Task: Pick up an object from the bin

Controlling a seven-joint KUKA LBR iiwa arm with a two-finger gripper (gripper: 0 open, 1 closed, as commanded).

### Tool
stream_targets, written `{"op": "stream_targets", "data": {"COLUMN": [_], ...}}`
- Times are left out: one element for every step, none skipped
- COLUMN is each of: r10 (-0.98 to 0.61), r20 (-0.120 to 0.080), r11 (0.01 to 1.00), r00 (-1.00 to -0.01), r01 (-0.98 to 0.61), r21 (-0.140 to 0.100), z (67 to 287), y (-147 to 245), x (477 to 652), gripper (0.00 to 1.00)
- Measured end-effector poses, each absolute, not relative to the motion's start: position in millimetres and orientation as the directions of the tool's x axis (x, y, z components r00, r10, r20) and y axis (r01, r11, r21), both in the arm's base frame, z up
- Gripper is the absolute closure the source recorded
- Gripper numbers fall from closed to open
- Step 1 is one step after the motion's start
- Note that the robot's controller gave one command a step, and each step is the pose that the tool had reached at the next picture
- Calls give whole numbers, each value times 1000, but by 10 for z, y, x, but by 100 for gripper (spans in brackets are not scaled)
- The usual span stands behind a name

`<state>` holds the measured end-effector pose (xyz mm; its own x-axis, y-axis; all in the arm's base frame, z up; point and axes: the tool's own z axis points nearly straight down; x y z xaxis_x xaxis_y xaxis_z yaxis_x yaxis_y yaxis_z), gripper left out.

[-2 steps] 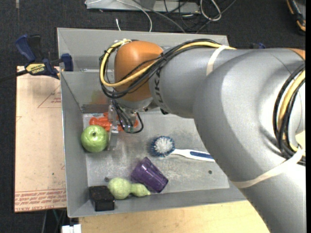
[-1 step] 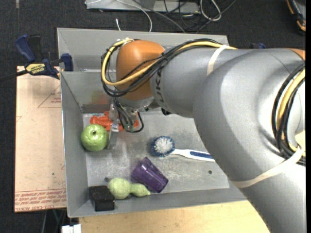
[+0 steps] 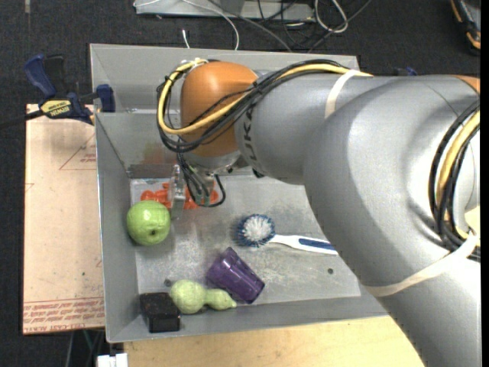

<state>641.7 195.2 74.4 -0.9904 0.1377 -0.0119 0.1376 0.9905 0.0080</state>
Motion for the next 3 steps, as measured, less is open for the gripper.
{"op": "stream_targets", "data": {"r10": [138, 138, 139], "r20": [-12, -4, -5], "r11": [990, 990, 990], "r00": [-990, -990, -990], "r01": [138, 138, 139], "r21": [8, 5, 6], "z": [745, 986, 1524], "y": [1952, 1946, 1948], "x": [6417, 6390, 6395], "gripper": [100, 100, 100]}}
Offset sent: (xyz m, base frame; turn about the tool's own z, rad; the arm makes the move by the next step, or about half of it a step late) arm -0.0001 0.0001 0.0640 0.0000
